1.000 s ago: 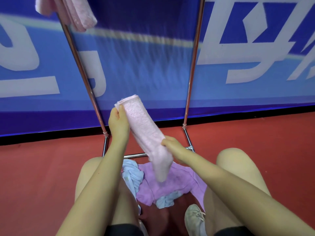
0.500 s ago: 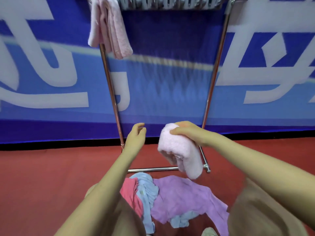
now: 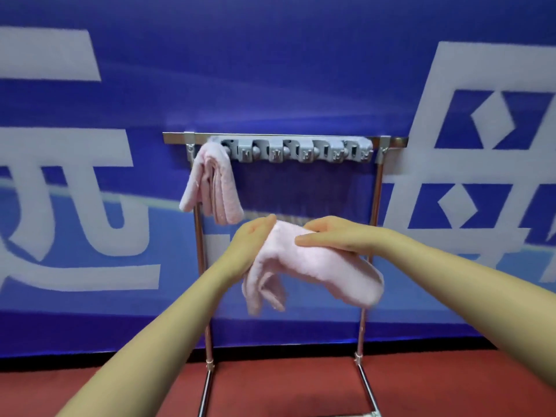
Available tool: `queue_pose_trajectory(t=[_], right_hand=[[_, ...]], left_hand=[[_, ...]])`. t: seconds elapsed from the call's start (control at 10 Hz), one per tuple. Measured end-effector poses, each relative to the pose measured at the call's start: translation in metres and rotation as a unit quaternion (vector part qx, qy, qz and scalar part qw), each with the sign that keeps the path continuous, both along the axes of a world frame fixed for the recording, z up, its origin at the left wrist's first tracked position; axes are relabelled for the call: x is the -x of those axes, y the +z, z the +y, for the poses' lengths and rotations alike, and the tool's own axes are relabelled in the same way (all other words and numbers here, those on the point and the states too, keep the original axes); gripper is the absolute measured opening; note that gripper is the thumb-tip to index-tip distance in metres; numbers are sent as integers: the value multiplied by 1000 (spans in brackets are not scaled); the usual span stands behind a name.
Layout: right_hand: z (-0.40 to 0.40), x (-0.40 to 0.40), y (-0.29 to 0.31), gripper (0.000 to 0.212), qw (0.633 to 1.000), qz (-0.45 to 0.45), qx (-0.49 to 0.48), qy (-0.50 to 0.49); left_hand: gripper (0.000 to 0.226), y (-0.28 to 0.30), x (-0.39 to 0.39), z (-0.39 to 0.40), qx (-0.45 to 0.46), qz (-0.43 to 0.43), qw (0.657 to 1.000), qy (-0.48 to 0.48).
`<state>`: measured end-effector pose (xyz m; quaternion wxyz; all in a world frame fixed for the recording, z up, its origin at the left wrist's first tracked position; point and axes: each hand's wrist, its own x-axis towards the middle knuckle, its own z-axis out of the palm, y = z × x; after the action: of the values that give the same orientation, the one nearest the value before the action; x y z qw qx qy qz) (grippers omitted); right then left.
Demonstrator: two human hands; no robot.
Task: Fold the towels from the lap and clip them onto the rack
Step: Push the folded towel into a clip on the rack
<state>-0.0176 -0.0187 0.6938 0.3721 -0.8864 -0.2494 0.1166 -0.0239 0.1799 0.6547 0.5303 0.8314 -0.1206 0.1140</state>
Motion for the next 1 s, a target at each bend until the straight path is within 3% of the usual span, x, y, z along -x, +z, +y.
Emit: queue_pose_trajectory(t=[0.2, 0.4, 0.5, 0.6, 0.7, 0.9, 1.0], right_hand=[[17, -33, 26, 34, 997, -9, -71, -17], [49, -83, 52, 13, 984, -22, -168, -45], [66, -108, 66, 15, 983, -67, -154, -72], [82, -127, 80, 20, 982, -134, -100, -91], [97, -142, 92, 17, 982, -153, -74, -77], [121, -168, 119, 12, 988, -112, -100, -36], [122, -178, 128, 7, 984, -114, -121, -60]], left_hand=[[39, 31, -22, 23, -65, -18, 998, 17], [23, 52, -63, 27, -21, 13, 997, 80], [20, 56, -78, 24, -12, 18, 995, 96], [20, 43, -100, 31, 131, -46, 981, 139], [34, 44, -112, 27, 70, -94, 980, 160], [39, 69, -122, 26, 136, -99, 963, 212], [37, 80, -123, 28, 101, -127, 960, 228]])
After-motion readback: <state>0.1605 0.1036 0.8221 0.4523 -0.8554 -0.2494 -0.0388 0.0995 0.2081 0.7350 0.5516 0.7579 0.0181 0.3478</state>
